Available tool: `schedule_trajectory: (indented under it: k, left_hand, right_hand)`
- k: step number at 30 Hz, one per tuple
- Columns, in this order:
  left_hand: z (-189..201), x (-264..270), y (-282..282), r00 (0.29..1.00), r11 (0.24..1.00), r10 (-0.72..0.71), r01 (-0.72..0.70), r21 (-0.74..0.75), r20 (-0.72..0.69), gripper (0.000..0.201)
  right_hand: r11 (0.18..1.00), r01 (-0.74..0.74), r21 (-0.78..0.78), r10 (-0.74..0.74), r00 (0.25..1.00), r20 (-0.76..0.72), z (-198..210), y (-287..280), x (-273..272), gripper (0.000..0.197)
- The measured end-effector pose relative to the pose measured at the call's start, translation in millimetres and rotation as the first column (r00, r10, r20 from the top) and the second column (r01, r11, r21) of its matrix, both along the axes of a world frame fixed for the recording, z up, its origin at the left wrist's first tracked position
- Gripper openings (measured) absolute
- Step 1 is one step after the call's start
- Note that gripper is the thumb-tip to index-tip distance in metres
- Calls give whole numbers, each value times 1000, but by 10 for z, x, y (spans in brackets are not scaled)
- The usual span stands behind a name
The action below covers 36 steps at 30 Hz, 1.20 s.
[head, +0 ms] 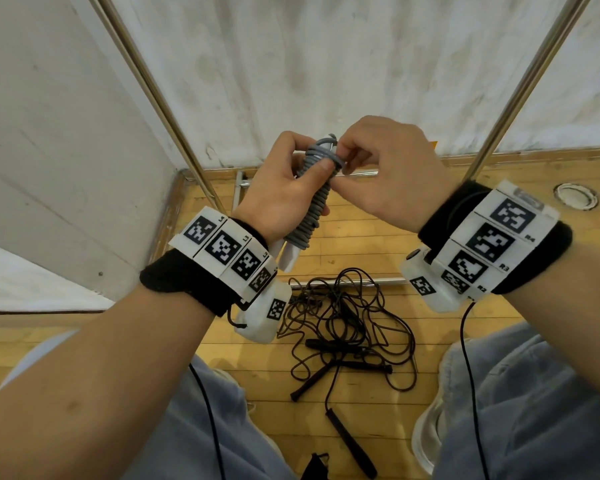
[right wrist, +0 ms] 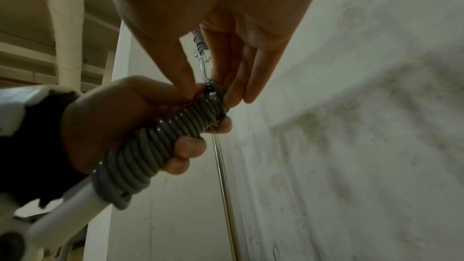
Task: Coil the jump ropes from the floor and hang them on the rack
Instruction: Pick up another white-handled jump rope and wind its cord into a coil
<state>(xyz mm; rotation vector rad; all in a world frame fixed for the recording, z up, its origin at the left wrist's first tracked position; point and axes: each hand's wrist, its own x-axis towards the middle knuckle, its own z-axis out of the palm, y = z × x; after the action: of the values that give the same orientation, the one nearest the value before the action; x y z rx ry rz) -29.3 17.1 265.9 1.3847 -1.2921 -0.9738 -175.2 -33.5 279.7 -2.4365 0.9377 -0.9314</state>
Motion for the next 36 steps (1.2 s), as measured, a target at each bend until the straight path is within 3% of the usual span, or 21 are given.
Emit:
schedule_trajectory:
  k: [6,10,17,25,28,36]
  left_hand:
    - [54,-18,28,989,999,21,-26,-35,-149,7]
    - [48,-76,-29,995,995,93,-94,-33,-41,20]
    - [50,-138,-72,988,991,131,-132,-8,-78,13]
    - [103,-136,-119,961,961,261,-268,-67,-89,10]
    - [105,-122,-95,962,958,261,-268,-104,-76,8]
    - [134,-167,-46,954,938,277,-295,-183,-113,4]
  right_hand:
    - [997,-8,-78,12,999,39,-12,9,-1,13]
    - [991,24,-131,-21,1000,22,-3,33,-3,13]
    - [990,70,-120,-72,997,-16,55,15,14,19]
    - [978,125,-168,-107,988,111,73,19,61,15]
    - [982,90,-163,-74,992,107,65,46,57,11]
    - [961,186,-202,-134,960,245,105,64,83,8]
